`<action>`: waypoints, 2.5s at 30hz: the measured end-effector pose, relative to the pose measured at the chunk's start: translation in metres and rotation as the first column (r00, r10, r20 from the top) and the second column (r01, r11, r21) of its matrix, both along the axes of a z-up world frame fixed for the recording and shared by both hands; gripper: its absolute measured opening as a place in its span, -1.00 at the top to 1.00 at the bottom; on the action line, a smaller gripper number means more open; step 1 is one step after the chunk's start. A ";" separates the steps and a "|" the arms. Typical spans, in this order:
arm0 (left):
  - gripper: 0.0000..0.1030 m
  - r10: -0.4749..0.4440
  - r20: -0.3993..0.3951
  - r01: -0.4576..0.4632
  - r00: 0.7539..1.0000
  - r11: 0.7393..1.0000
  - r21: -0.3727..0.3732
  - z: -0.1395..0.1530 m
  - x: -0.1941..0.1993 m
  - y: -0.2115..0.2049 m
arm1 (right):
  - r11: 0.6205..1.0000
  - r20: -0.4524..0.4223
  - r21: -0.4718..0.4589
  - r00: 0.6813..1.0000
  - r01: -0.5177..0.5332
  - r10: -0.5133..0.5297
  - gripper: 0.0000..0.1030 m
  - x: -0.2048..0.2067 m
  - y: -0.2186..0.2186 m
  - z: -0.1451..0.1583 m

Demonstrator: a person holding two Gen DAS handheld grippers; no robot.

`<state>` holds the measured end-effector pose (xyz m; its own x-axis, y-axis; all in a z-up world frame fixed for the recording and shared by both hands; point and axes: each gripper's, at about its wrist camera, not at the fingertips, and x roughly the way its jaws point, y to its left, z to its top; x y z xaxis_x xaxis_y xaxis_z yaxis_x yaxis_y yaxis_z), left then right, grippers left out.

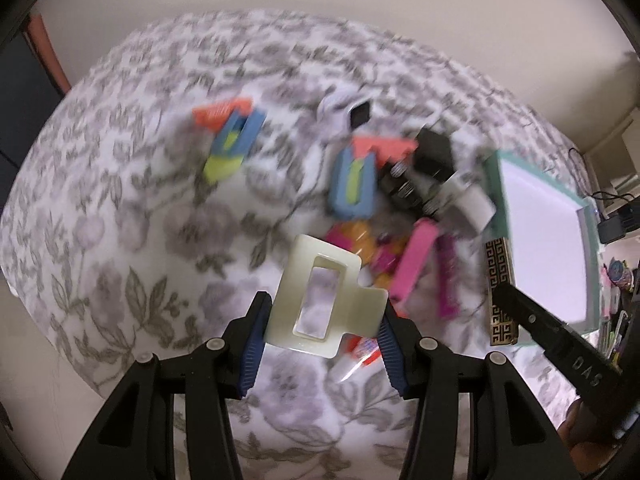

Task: Organize rigid objects
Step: 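Carry the clip with the left tool into the tray while the right tool carries the harmonica there, then open the left tool to release the clip while the right tool releases the harmonica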

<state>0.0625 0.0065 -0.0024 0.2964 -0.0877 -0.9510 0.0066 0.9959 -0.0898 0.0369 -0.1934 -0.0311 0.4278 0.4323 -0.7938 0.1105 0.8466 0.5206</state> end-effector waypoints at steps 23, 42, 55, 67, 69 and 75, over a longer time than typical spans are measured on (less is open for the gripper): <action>-0.03 -0.211 0.047 0.215 0.976 0.972 -0.095 -0.007 0.033 -0.199 | 0.888 0.031 -0.211 0.911 0.409 -0.412 0.66 -0.011 -0.157 0.000; -0.04 -0.318 -0.009 0.314 0.948 0.941 -0.124 -0.062 0.037 -0.236 | 0.860 -0.029 -0.238 0.882 0.450 -0.470 0.66 -0.007 -0.188 -0.027; -0.08 -0.261 -0.043 0.248 0.964 0.948 -0.200 -0.066 0.040 -0.211 | 0.885 -0.084 -0.244 0.901 0.396 -0.426 0.66 -0.001 -0.180 -0.040; -0.47 -0.267 -0.020 0.260 0.963 0.949 -0.179 -0.049 0.040 -0.213 | 0.875 -0.054 -0.278 0.903 0.396 -0.426 0.58 -0.002 -0.179 -0.026; -0.47 -0.252 -0.008 0.245 0.968 0.951 -0.190 -0.044 0.041 -0.208 | 0.869 -0.024 -0.286 0.903 0.404 -0.428 0.58 -0.005 -0.178 -0.016; -0.51 -0.195 0.047 0.201 0.980 0.956 -0.212 -0.026 0.046 -0.189 | 0.854 0.051 -0.313 0.905 0.416 -0.423 0.07 -0.008 -0.174 0.006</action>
<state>0.1085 -0.1829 -0.0279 0.2766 -0.3481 -0.8957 0.2068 0.9318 -0.2983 0.0285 -0.3674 -0.0247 0.4966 -0.0534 -0.8663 0.4987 0.8345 0.2345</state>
